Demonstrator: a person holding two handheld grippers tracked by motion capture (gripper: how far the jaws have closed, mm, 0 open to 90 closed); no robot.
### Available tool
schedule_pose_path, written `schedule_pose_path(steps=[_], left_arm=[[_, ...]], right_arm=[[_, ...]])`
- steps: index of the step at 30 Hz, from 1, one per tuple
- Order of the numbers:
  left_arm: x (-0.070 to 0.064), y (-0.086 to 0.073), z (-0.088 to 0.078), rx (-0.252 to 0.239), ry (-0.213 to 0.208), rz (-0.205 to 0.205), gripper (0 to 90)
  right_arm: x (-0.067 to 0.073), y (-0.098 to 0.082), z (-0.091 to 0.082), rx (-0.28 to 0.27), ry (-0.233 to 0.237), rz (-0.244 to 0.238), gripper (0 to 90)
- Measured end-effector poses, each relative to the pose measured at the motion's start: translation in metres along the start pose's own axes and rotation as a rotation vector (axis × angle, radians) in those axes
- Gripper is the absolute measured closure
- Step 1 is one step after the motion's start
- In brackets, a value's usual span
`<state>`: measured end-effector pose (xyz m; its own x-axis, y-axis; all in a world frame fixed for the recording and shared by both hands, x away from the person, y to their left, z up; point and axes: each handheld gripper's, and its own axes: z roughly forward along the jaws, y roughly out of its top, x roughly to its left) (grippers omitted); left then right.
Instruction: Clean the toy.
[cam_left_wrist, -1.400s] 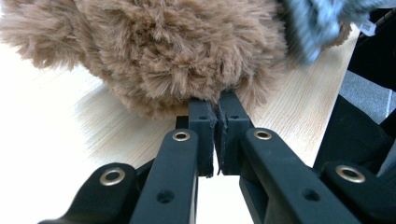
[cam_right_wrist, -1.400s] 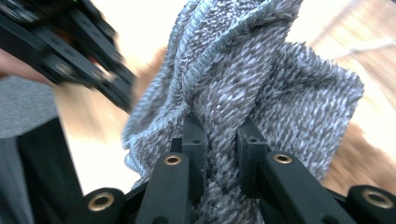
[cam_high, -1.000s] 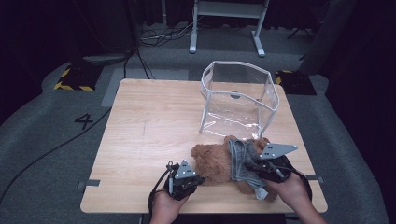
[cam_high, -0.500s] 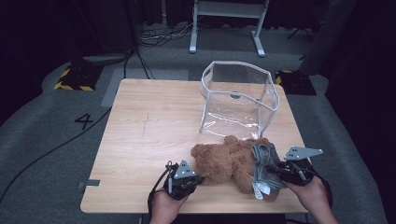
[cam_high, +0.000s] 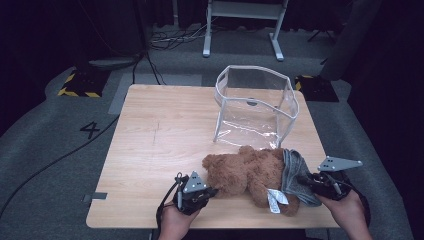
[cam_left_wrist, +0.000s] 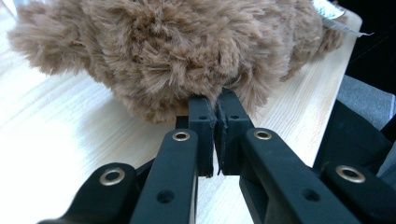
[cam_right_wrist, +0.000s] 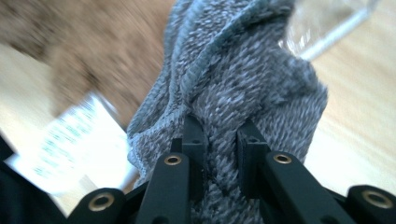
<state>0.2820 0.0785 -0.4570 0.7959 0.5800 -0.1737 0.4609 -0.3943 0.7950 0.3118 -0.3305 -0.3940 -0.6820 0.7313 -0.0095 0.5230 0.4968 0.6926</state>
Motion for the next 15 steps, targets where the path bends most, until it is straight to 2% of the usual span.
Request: schedule_pose_path(steps=[3,5,8,11,13,15], left_arm=[[-0.004,0.002,-0.002,-0.007,-0.005,0.014,86.4],[-0.005,0.003,-0.002,-0.010,0.001,0.026,86.4],[-0.004,0.001,-0.005,-0.006,0.010,0.027,86.4],[0.000,-0.001,-0.007,-0.003,0.018,0.017,86.4],[0.002,-0.003,-0.007,-0.004,0.016,0.009,86.4],[0.003,-0.003,-0.007,-0.005,0.022,0.009,86.4]], right_arm=[[0.015,0.015,-0.007,-0.060,0.050,-0.031,78.0],[0.026,0.022,-0.003,-0.069,0.080,-0.055,77.9],[0.041,0.025,0.015,-0.021,0.084,-0.106,77.9],[0.042,0.017,0.033,0.018,0.095,-0.101,78.0],[0.040,0.011,0.035,0.021,0.108,-0.085,78.0],[0.039,0.006,0.034,0.034,0.098,-0.084,78.0]])
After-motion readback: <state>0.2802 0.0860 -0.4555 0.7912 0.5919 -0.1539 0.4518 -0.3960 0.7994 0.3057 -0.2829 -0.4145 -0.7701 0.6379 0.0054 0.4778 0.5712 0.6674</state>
